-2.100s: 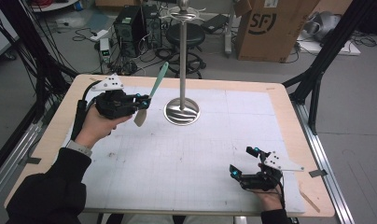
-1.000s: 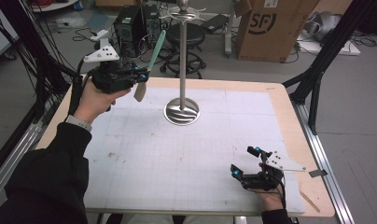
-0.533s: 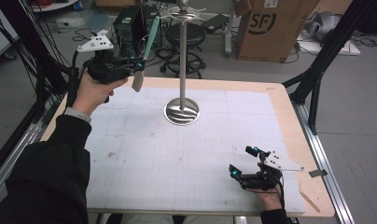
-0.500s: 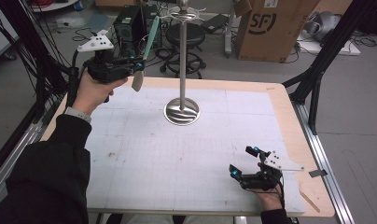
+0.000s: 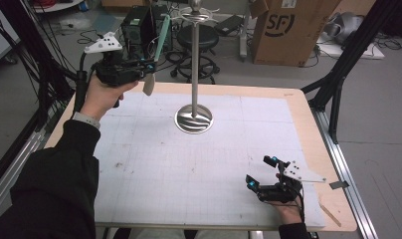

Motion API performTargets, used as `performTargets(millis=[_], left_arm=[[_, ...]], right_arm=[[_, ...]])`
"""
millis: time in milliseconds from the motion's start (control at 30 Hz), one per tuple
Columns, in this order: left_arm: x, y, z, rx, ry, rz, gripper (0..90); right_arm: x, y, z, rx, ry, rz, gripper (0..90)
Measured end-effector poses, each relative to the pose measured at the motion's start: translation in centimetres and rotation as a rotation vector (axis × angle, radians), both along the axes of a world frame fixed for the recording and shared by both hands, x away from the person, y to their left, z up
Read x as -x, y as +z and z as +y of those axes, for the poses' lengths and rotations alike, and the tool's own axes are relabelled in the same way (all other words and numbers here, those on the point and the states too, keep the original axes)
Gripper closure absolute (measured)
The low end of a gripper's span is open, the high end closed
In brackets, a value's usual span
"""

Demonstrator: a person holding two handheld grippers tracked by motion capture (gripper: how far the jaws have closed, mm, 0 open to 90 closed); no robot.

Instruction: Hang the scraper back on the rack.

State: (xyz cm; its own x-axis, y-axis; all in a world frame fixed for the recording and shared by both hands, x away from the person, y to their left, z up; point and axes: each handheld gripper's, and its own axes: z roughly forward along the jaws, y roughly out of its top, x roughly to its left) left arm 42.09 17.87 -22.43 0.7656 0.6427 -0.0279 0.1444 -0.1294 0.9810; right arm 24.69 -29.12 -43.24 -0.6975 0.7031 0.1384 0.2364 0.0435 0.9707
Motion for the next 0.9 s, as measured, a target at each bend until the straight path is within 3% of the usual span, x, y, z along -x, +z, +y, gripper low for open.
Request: performTargets(millis=[667,900], left_arm=[[-0.7,-0.5,-1.0,-0.024,0.013,0.009,80.0],[-1.2,-1.0,-1.8,-0.013,0.016,0.019,80.0]], right_arm=[[0.0,0.0,-0.1,-0.003,0.000,0.001,0.8],[0.0,0.0,0.0,-0.005,0.000,0.001,0.8]])
